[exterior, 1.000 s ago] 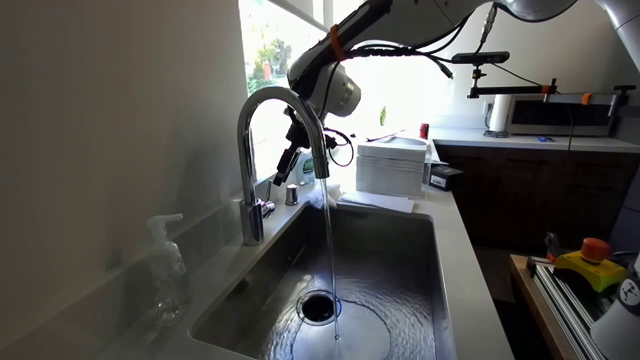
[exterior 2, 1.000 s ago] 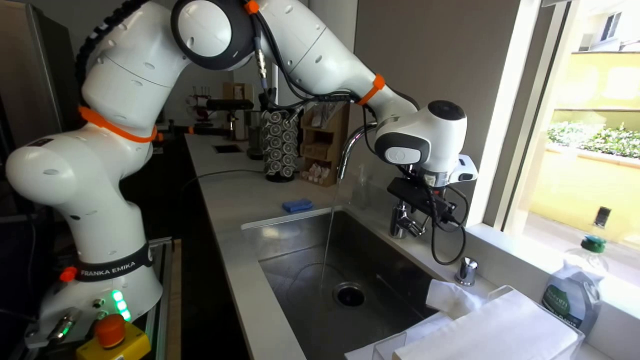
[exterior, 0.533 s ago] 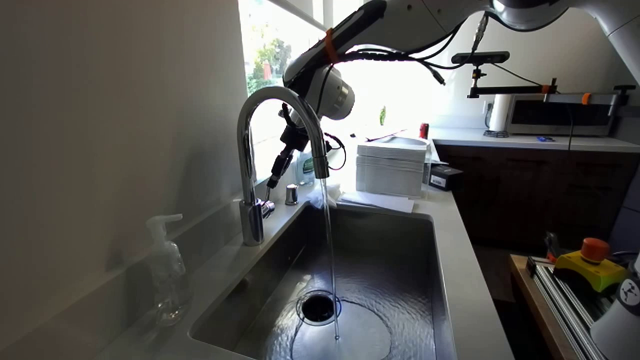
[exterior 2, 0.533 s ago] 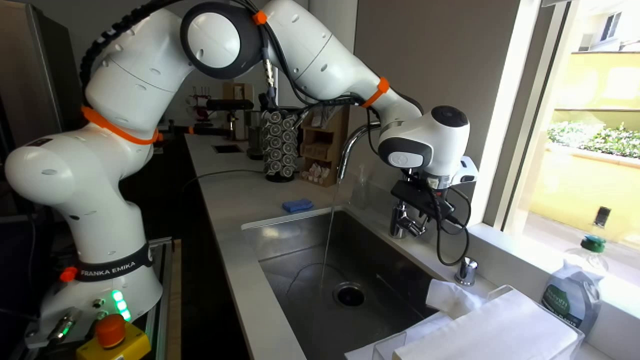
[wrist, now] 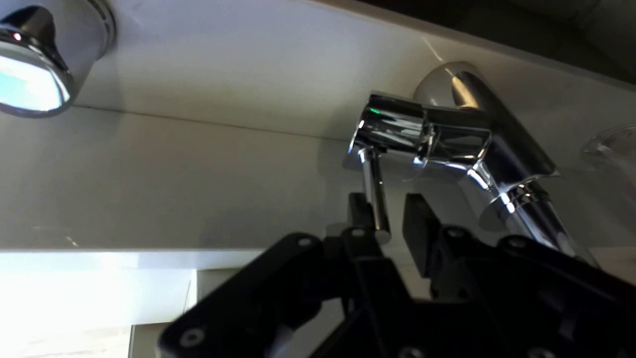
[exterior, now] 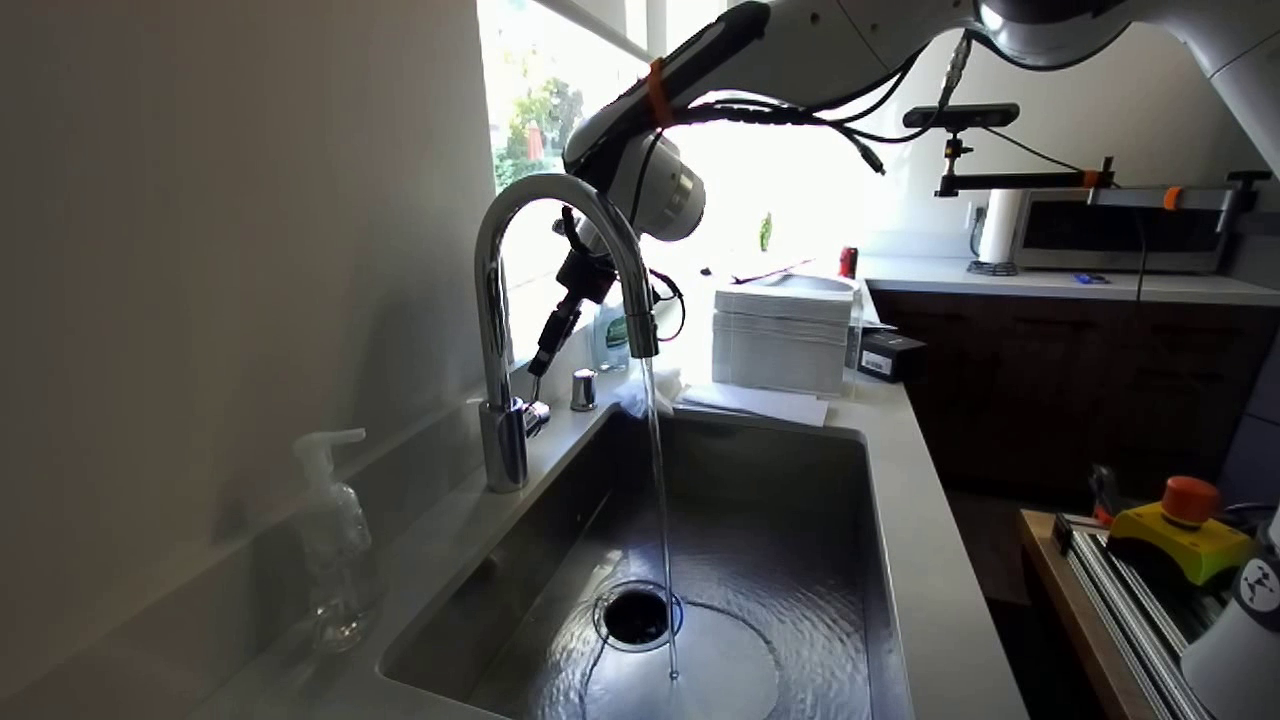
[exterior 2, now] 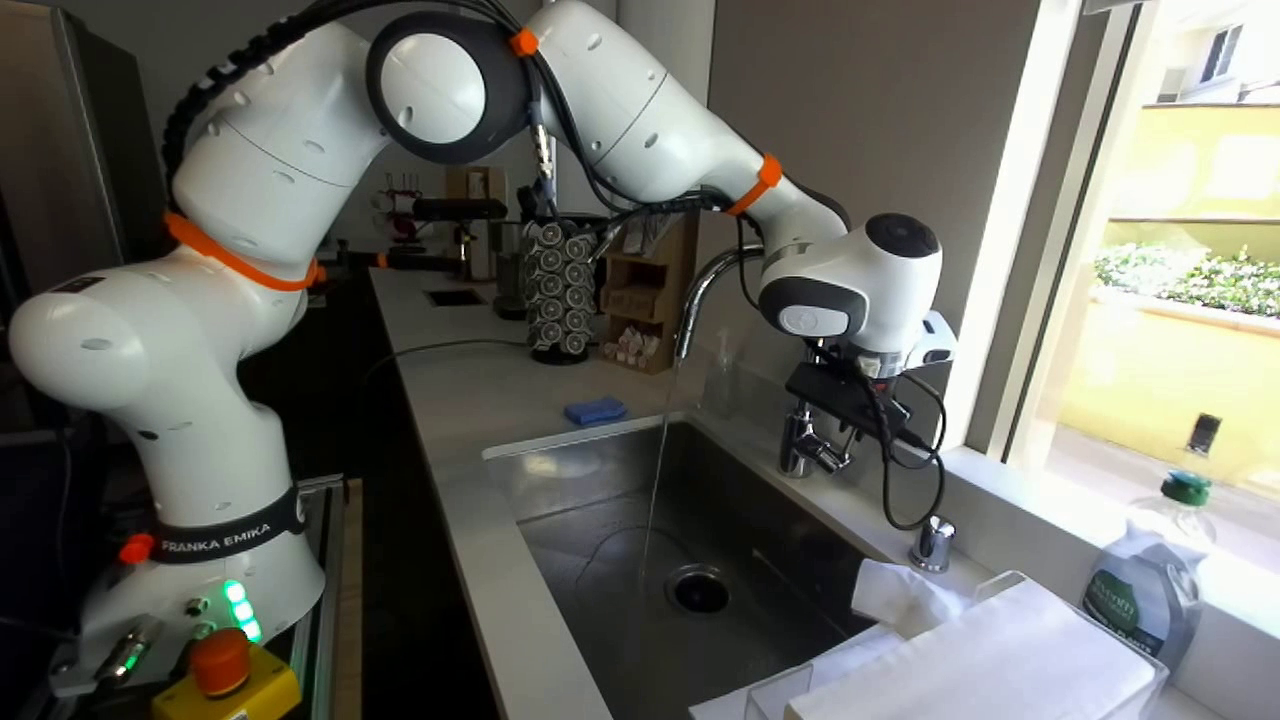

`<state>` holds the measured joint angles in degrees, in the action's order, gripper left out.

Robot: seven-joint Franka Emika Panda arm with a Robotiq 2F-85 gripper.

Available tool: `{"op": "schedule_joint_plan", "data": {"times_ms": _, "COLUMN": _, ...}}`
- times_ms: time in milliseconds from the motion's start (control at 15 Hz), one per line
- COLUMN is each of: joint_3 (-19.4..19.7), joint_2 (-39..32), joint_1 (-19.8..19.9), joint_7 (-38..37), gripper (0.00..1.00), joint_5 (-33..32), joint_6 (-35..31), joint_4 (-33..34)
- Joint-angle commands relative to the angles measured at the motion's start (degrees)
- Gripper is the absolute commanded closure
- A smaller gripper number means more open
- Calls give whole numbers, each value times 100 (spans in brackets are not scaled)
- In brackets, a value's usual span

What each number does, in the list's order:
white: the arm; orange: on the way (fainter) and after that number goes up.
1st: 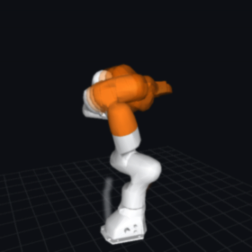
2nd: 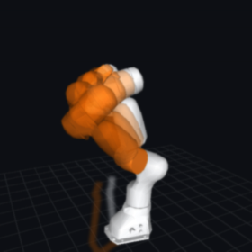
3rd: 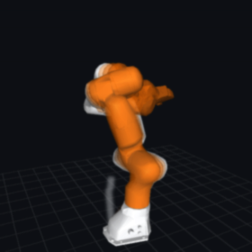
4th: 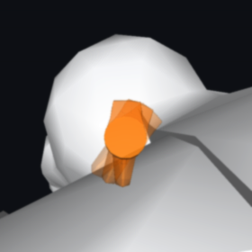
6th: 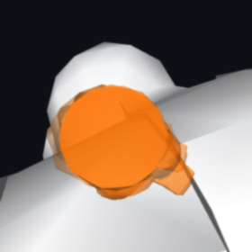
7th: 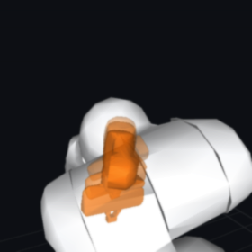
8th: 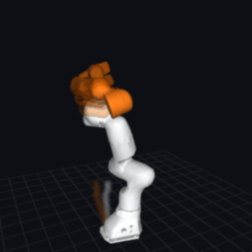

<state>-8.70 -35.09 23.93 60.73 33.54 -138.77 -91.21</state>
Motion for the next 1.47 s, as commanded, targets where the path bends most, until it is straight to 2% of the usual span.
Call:
{"op": "schedule_joint_plan", "data": {"times_ms": 0, "joint_3": -81, "joint_2": 20, "joint_1": 22, "joint_7": 165, "gripper": 83, "joint_5": 138, "joint_6": 421, "joint_4": 83}}
{"op": "schedule_joint_plan", "data": {"times_ms": 67, "joint_3": -90, "joint_2": 49, "joint_1": 22, "joint_7": 199, "gripper": 86, "joint_5": 153, "joint_6": 469, "joint_4": 81}}
{"op": "schedule_joint_plan", "data": {"times_ms": 133, "joint_3": -93, "joint_2": 81, "joint_1": 17, "joint_7": 225, "gripper": 92, "joint_5": 165, "joint_6": 514, "joint_4": 76}}
{"op": "schedule_joint_plan", "data": {"times_ms": 200, "joint_3": -84, "joint_2": 111, "joint_1": -2, "joint_7": 248, "gripper": 88, "joint_5": 147, "joint_6": 514, "joint_4": 44}}
{"op": "schedule_joint_plan", "data": {"times_ms": 800, "joint_3": -141, "joint_2": 247, "joint_1": -17, "joint_7": 547, "gripper": 92, "joint_5": 198, "joint_6": 620, "joint_4": -104}}
{"op": "schedule_joint_plan", "data": {"times_ms": 1067, "joint_3": -83, "joint_2": 339, "joint_1": -112, "joint_7": 279, "gripper": 94, "joint_5": 189, "joint_6": 610, "joint_4": -202}}
{"op": "schedule_joint_plan", "data": {"times_ms": 1200, "joint_3": -93, "joint_2": 369, "joint_1": -145, "joint_7": 267, "gripper": 91, "joint_5": 187, "joint_6": 607, "joint_4": -214}}
{"op": "schedule_joint_plan", "data": {"times_ms": 1400, "joint_3": -97, "joint_2": 417, "joint_1": -216, "joint_7": 274, "gripper": 92, "joint_5": 127, "joint_6": 574, "joint_4": -252}}
